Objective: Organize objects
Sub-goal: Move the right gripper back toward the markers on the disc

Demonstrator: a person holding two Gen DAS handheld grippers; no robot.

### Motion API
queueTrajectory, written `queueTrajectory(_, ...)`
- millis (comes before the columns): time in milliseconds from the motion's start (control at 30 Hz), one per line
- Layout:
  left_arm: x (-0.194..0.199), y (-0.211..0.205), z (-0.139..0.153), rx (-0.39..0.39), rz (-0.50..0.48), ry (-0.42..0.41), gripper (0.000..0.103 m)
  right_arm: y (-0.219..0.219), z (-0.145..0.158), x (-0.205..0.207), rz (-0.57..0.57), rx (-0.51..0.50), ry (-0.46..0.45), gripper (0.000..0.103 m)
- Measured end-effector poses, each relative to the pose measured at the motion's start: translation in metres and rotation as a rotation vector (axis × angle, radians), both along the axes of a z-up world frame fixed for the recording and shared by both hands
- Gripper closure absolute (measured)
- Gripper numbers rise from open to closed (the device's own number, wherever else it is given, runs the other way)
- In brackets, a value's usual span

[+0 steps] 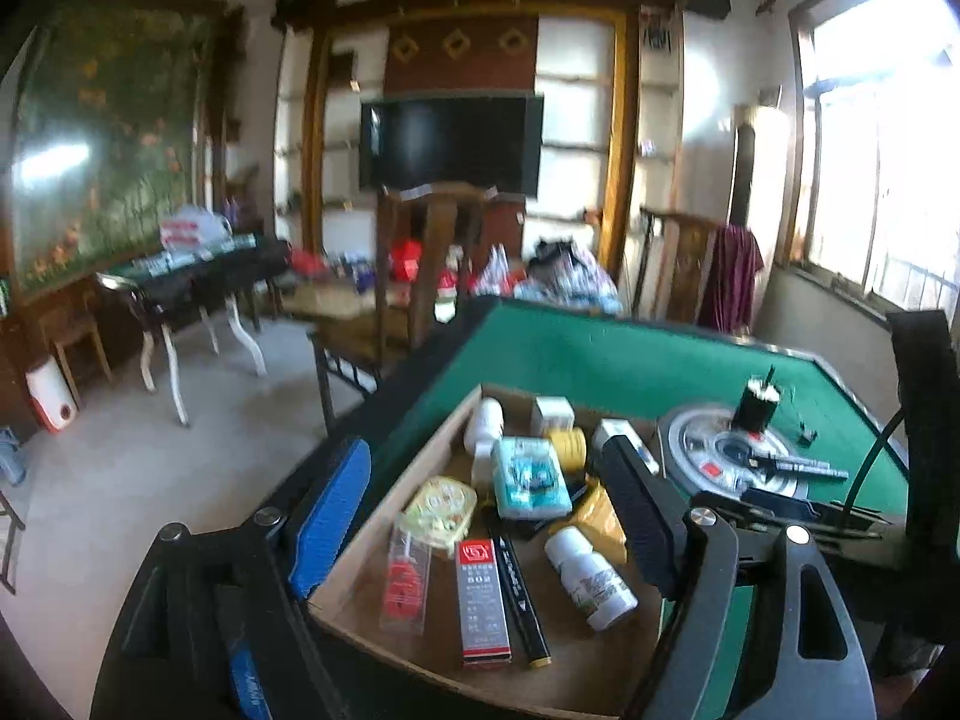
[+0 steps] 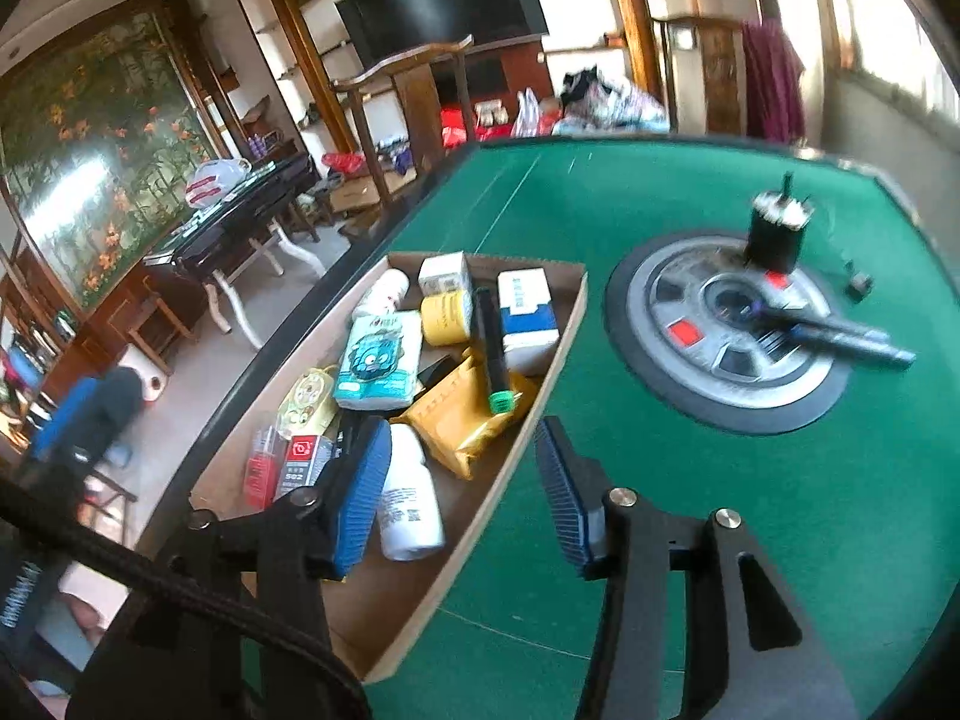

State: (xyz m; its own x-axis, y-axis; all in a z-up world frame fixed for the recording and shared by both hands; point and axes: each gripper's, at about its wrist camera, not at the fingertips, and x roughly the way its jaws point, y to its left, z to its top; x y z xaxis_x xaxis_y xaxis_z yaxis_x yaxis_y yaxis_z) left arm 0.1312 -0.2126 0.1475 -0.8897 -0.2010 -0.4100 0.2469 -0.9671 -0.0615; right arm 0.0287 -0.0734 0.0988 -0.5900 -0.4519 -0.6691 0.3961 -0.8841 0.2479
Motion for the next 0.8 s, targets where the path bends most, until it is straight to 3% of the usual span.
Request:
queueTrajectory(167, 0.018, 0.01, 0.013, -0.055, 0.032, 0.078, 0.026, 0.007, 0.009, 0.015, -0.019, 0.044, 0.082, 0.052)
queueTrajectory(233, 0.026, 0.015, 0.017, -0.082, 0.053, 0.106, 0.016, 0.01, 0.011, 0.019, -0.028, 0.06, 0.106, 0.052)
queueTrajectory(400, 0.041, 0.024, 0.024, -0.16, 0.116, 0.177, 0.005, 0.014, 0.013, 0.032, -0.041, 0.102, 0.159, 0.047)
queueTrajectory(600, 0.049, 0.022, 0.028, -0.161, 0.193, 0.198, 0.002, 0.021, 0.012, 0.043, -0.046, 0.13, 0.196, 0.046)
queueTrajectory(800, 0.049, 0.022, 0.029, -0.122, 0.182, 0.157, 0.002, 0.026, 0.011, 0.052, -0.043, 0.156, 0.223, 0.046)
